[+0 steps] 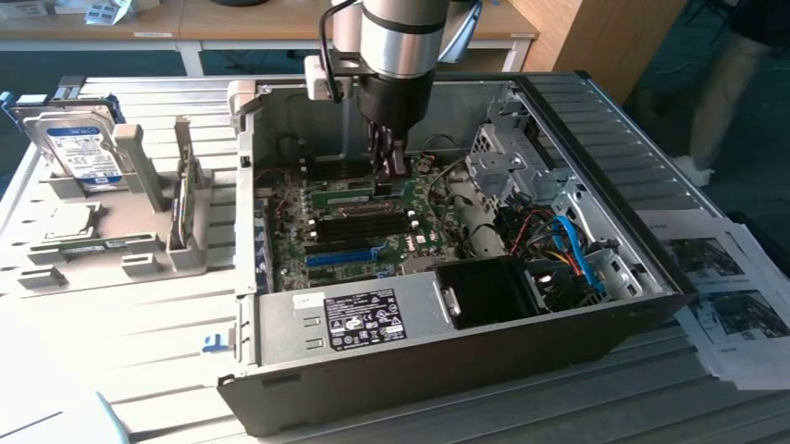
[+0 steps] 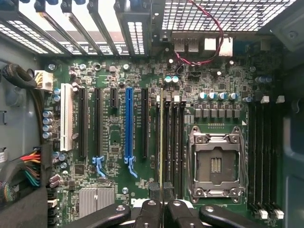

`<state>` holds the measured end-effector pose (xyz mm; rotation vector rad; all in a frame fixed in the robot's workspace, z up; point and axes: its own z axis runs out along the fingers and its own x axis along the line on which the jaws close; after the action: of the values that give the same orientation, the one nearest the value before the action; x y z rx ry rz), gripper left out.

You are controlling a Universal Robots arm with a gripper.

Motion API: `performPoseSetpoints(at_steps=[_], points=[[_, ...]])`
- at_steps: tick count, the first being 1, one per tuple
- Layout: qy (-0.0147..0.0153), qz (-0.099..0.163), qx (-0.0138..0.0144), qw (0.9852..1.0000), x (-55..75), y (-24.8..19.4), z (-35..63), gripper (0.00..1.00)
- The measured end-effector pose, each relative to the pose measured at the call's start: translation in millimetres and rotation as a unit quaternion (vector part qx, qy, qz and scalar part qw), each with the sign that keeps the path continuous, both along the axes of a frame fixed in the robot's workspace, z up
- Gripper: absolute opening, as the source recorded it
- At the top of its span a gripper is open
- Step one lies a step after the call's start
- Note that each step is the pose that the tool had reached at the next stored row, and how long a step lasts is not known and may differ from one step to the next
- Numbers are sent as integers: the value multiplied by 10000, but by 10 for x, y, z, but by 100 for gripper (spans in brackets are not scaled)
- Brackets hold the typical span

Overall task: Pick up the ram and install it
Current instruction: 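Insert the ram into the slot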

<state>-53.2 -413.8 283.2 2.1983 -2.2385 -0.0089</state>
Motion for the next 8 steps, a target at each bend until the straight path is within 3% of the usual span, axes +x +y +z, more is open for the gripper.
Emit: performPoseSetpoints(at_steps=[8], points=[[0,0,0,10000,0,0,-59,12]])
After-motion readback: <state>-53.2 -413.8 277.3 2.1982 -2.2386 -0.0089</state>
